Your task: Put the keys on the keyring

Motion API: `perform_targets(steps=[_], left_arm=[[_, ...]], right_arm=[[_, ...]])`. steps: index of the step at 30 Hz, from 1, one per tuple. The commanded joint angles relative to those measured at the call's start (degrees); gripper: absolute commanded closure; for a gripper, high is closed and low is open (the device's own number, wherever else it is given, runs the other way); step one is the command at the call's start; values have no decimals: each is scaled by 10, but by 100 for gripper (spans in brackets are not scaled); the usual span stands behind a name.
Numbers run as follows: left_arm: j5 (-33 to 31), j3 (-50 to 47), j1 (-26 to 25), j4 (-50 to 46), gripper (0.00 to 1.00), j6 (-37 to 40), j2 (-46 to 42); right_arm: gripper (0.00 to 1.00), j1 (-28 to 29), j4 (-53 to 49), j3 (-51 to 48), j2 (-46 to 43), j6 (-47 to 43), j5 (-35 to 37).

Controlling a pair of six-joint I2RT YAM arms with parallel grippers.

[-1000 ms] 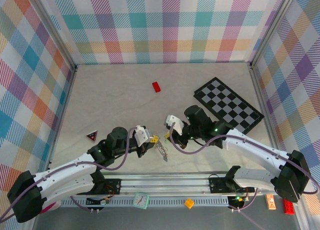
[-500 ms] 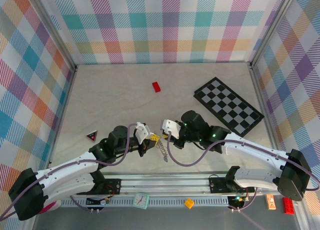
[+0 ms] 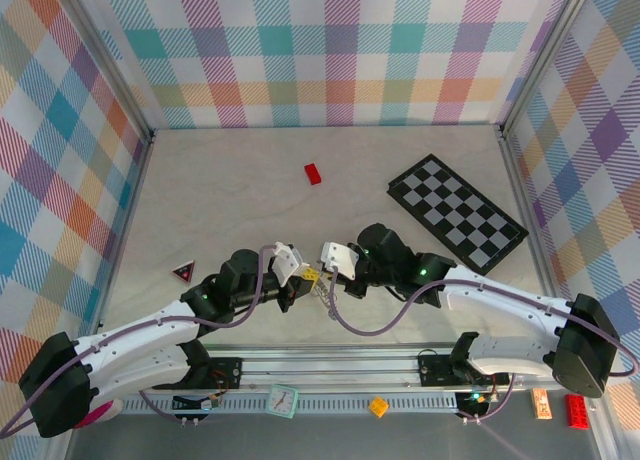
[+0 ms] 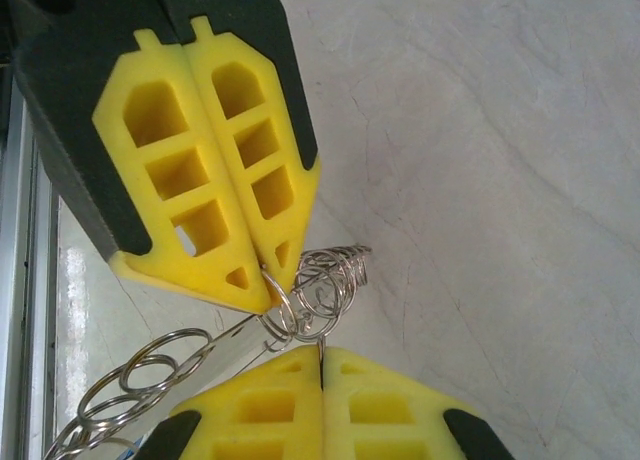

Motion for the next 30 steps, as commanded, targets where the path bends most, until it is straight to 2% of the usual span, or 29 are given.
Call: perform_targets(steps=[1,30], left_arm=[[-1,21,-3,16,100,-10,-4],[-6,22,-2,21,100,-14,5]], right_arm=[[100,6,18,-2,2,-13,-2],[100,15,20,6,11,-6,14]])
